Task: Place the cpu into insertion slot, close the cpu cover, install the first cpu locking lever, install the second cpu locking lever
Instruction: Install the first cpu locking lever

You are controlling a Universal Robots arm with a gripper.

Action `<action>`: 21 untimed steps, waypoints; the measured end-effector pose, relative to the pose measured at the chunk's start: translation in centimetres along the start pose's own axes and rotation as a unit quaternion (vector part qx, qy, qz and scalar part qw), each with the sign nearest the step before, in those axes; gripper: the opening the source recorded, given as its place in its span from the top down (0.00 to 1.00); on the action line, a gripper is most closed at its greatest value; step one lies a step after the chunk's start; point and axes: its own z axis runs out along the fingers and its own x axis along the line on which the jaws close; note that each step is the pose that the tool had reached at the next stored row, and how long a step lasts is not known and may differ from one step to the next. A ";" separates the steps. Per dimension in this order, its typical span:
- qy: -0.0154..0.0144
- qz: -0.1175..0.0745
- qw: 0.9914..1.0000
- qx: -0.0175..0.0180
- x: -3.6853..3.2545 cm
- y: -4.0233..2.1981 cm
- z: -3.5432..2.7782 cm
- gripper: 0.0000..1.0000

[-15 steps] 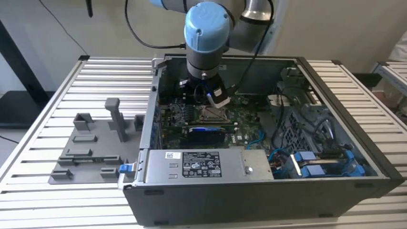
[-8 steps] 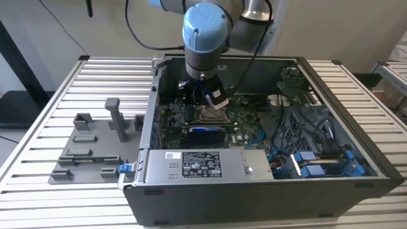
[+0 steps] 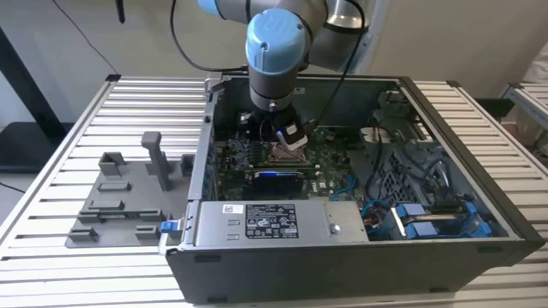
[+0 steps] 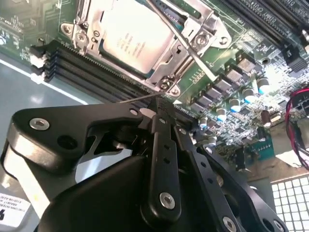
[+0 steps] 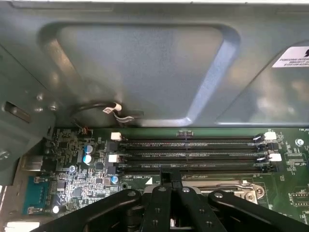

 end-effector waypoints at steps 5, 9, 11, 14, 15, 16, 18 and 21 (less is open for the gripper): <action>0.000 0.000 1.000 0.002 -0.49 -0.07 0.20 0.89; 0.000 0.000 1.000 0.003 -0.86 -0.04 0.42 0.89; 0.000 0.000 1.000 0.003 -1.04 0.01 0.55 0.89; 0.000 0.000 1.000 0.003 -1.36 0.08 0.73 0.89; 0.000 0.000 1.000 0.003 -1.49 0.09 0.78 0.89; 0.000 0.000 1.000 0.003 -1.61 0.10 0.83 0.89; 0.000 0.000 1.000 0.003 -1.86 0.09 0.91 0.89; 0.000 0.000 1.000 0.003 -2.27 0.07 1.00 0.89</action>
